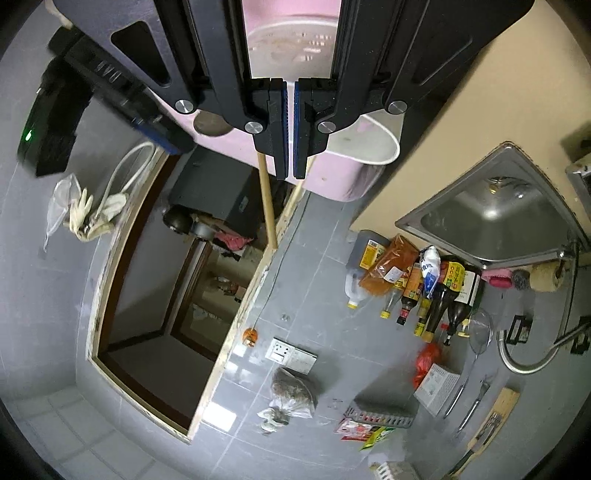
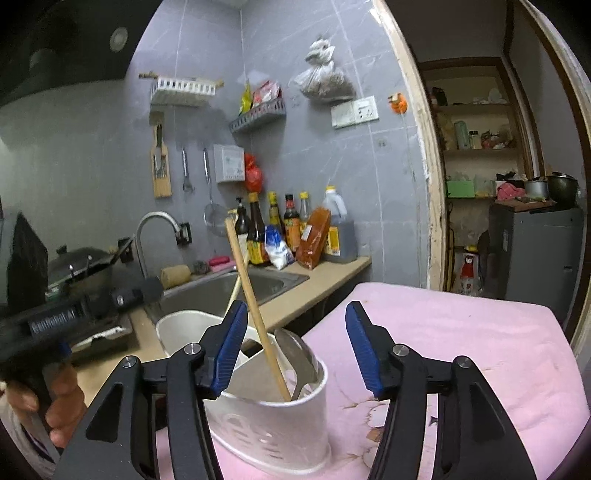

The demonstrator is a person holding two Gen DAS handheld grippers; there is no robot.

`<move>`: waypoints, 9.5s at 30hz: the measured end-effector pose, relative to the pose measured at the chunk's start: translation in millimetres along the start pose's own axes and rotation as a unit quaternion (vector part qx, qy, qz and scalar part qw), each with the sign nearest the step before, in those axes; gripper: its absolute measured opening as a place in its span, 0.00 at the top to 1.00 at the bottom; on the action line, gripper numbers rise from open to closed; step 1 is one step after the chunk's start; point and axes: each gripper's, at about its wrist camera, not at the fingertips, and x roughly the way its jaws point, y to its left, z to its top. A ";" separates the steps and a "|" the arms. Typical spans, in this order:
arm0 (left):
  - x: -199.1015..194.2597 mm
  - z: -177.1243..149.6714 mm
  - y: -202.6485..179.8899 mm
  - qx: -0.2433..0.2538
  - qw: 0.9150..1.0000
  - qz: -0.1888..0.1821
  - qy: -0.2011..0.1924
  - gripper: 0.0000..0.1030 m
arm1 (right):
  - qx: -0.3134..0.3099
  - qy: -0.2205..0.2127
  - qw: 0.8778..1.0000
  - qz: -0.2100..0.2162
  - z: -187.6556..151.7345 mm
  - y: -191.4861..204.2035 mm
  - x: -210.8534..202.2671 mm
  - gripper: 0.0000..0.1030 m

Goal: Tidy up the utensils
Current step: 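Lower the spoon into the white caddy with the right tool while the left tool drops the fork in, then move the right tool back over the remaining utensils, then close the right tool on the metal peeler while the left tool grasps the small spoon, then lift the peeler with the right tool while the left tool carries the spoon to the caddy, then open both tools over the white caddy, dropping the peeler and spoon in, then move both open tools back to the wooden chopsticks on the cloth, then close the left tool on a chopstick while the right tool grasps another chopstick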

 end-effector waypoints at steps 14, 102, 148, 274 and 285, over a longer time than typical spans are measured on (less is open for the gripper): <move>-10.4 -28.6 -66.7 0.077 0.995 -0.043 0.038 0.56 | -0.004 -0.038 0.995 -0.089 7.6 -36.5 -103.7 0.10; 124.7 -140.1 -110.1 0.040 0.914 -0.117 0.387 0.98 | -0.003 0.341 0.933 -0.114 -105.6 -106.9 -109.2 0.87; 3.0 -47.3 -134.5 0.188 0.981 -0.018 0.042 1.00 | -0.042 -0.095 0.991 -0.081 6.9 -12.0 -128.6 0.91; 157.5 -148.0 -161.5 0.142 0.905 -0.107 0.387 0.68 | -0.025 0.286 0.950 -0.120 -105.8 -126.9 -97.3 0.72; 194.4 -154.3 -159.7 0.090 0.891 -0.110 0.430 0.83 | -0.007 0.297 0.945 -0.136 -109.7 -143.1 -98.7 0.98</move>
